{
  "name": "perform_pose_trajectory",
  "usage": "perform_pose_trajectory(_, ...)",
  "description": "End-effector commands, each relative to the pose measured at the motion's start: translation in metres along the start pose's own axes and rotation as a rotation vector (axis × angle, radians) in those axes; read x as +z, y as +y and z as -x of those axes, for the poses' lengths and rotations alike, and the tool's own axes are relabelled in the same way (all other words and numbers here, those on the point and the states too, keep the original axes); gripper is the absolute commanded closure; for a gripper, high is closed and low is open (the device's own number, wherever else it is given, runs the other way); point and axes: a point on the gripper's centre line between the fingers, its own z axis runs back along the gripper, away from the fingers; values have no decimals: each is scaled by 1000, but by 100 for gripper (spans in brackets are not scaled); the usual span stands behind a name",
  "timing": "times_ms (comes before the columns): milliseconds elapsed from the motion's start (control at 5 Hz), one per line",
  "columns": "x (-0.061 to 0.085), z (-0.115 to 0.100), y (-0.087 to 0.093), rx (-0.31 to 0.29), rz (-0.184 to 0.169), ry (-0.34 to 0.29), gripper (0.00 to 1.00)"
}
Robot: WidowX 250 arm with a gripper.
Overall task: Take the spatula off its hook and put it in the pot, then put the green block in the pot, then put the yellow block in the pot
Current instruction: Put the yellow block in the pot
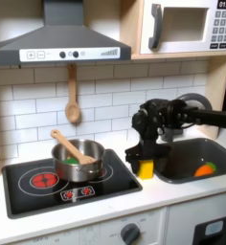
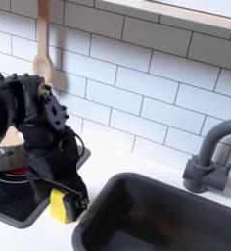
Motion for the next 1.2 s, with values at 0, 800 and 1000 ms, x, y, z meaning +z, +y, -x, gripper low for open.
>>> perform_pose_trajectory(0, -8, 2, 2, 1, 5, 32, 0)
perform_pose_trajectory(800, -12, -3, 5, -6, -11, 35, 0)
perform_pose_trajectory(1000, -13, -4, 4, -11, -12, 39, 0)
